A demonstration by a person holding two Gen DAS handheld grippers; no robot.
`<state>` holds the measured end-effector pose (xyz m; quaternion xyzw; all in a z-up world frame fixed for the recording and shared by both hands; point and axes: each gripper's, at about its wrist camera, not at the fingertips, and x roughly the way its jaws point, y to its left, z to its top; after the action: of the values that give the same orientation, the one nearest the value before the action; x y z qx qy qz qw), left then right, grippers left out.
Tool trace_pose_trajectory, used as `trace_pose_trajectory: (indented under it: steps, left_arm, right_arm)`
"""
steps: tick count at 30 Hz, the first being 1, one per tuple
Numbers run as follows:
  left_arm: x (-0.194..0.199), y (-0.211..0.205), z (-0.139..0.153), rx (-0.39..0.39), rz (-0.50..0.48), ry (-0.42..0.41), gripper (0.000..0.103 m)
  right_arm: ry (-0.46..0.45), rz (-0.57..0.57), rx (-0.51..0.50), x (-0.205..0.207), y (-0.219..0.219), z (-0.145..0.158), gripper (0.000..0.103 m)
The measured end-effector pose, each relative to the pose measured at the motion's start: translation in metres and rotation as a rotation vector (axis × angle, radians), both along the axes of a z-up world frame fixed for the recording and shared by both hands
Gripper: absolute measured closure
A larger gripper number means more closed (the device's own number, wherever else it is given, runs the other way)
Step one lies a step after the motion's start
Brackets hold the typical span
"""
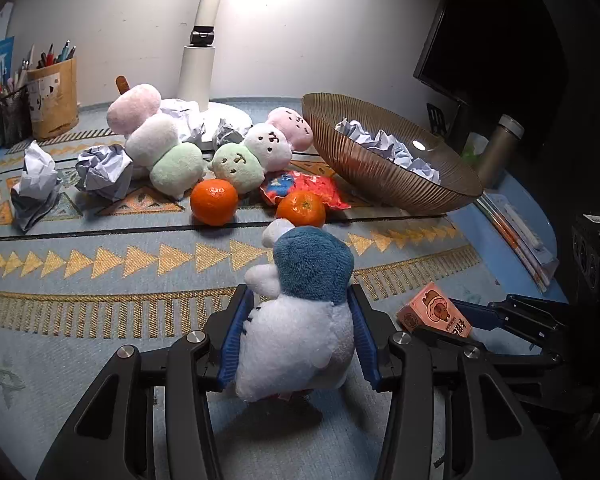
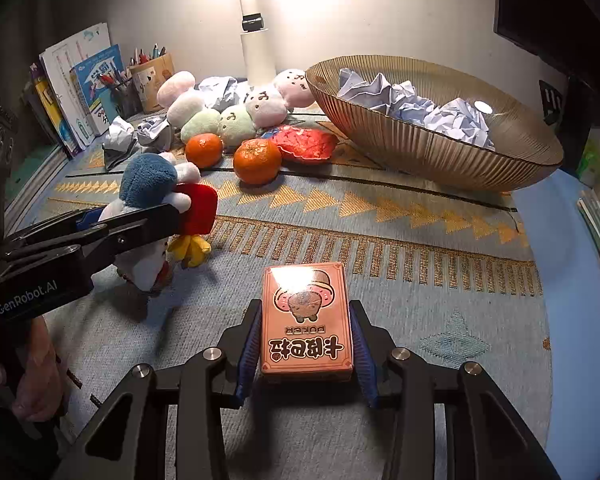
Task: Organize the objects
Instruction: 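Carry the plush and pink box to the amber bowl and release them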
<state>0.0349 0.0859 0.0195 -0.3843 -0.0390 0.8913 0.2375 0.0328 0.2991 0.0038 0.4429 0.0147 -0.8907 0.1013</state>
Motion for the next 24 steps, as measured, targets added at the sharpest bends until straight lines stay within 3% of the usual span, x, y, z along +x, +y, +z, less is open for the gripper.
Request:
trace_pose_trajectory:
  steps: [6, 8, 10, 14, 19, 24]
  left_arm:
    - [0.002, 0.004, 0.004, -0.023, 0.005, 0.001, 0.058]
    - [0.000, 0.004, 0.011, 0.025, -0.008, -0.020, 0.058]
    - [-0.002, 0.005, 0.028, 0.071, -0.025, -0.004, 0.058]
    - [-0.015, 0.020, 0.075, 0.089, -0.064, 0.082, 0.058]
    - [-0.060, 0.055, 0.110, 0.112, -0.098, 0.129, 0.058]
    - [-0.106, 0.103, 0.110, 0.094, -0.118, 0.134, 0.058]
  right_arm:
    - [0.011, 0.000, -0.039, 0.003, 0.006, 0.008, 0.063]
    - [0.016, 0.011, -0.089, 0.005, 0.012, 0.015, 0.063]
    - [0.033, 0.020, -0.152, 0.007, 0.021, 0.028, 0.063]
    - [0.110, 0.007, -0.286, 0.004, 0.051, 0.069, 0.063]
    - [0.263, -0.092, -0.365, -0.024, 0.099, 0.108, 0.063]
    - [0.270, -0.244, -0.350, -0.079, 0.131, 0.108, 0.063]
